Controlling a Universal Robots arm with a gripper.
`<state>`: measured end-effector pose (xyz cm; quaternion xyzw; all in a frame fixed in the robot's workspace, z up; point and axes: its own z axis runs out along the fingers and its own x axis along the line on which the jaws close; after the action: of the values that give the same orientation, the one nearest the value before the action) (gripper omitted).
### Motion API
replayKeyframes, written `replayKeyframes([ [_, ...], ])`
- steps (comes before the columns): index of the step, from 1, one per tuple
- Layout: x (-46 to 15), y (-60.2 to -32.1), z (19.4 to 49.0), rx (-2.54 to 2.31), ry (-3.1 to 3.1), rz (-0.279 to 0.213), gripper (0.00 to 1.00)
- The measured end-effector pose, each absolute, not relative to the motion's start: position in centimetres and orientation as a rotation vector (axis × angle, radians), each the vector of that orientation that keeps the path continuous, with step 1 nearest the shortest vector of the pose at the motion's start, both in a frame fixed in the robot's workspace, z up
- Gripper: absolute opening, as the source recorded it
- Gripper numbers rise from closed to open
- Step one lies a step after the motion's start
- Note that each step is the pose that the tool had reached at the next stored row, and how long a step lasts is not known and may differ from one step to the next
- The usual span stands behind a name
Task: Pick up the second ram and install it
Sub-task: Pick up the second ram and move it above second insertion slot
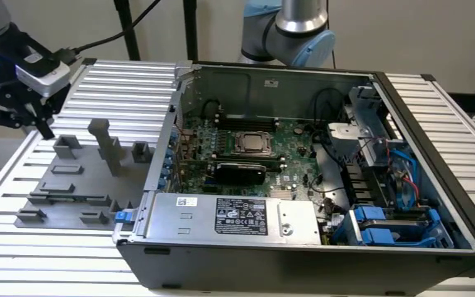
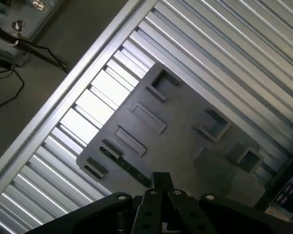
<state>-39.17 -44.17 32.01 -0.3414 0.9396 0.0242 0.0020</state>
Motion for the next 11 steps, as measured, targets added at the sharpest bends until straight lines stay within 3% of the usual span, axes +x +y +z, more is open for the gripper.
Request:
replayKeyframes([
  [11,-39.17,-44.17,31.09,-1.363,2.830,0.076,0.00],
])
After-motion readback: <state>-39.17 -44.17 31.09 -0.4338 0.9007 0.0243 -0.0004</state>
